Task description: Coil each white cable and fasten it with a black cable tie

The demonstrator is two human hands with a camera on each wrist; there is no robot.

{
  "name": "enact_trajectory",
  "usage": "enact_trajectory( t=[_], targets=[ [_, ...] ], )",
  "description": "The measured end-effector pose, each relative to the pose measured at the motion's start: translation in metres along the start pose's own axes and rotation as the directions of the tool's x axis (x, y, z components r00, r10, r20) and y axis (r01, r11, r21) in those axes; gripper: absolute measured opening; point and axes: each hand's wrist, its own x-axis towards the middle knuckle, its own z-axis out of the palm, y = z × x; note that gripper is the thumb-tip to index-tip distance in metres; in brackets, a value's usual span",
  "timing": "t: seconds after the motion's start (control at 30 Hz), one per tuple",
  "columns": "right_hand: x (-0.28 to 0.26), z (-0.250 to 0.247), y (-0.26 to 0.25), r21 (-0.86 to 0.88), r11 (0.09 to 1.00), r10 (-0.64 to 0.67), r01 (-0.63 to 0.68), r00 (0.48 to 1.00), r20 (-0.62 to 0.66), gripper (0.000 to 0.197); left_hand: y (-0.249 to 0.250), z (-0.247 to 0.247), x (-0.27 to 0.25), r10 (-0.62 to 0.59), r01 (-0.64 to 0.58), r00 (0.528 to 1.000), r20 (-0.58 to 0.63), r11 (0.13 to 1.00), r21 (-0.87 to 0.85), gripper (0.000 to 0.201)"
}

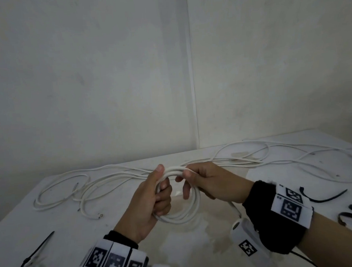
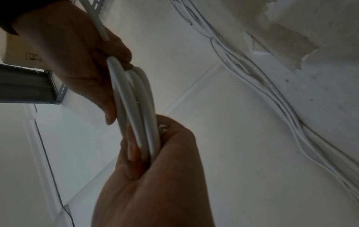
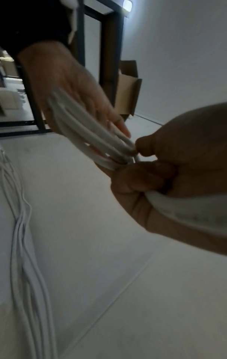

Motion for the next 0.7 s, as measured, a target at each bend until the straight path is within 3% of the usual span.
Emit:
enact_trajectory(
  t=[0.27, 0.47, 0.6, 0.7],
  targets=[
    [0.009, 0.001, 0.008, -0.114, 0.993, -0.051, 0.042, 0.996, -0.073, 0.026, 0.007, -0.01, -0.001, -0.033, 0.02, 0.994, 0.1, 0.991, 0.134, 0.038],
    [0.01, 0.006, 0.01, -0.126, 0.991, -0.053, 0.043, 0.995, -0.079, 0.023, 0.0, -0.001, -0.001, -0.006, 0.02, 0.996, -0.089, 0.988, 0.154, 0.043],
    [0.009, 0.005, 0.009, -0.118, 0.992, -0.06, 0.052, 0.996, -0.068, 0.024, -0.004, 0.0, 0.0, 0.023, -0.002, 0.991, -0.13, 0.987, 0.163, 0.042],
    [0.01, -0.002, 0.006, -0.116, 0.992, -0.07, 0.054, 0.989, -0.134, 0.028, -0.004, -0.001, -0.001, 0.02, -0.003, 0.991, -0.136, 0.993, 0.122, 0.044]
  ],
)
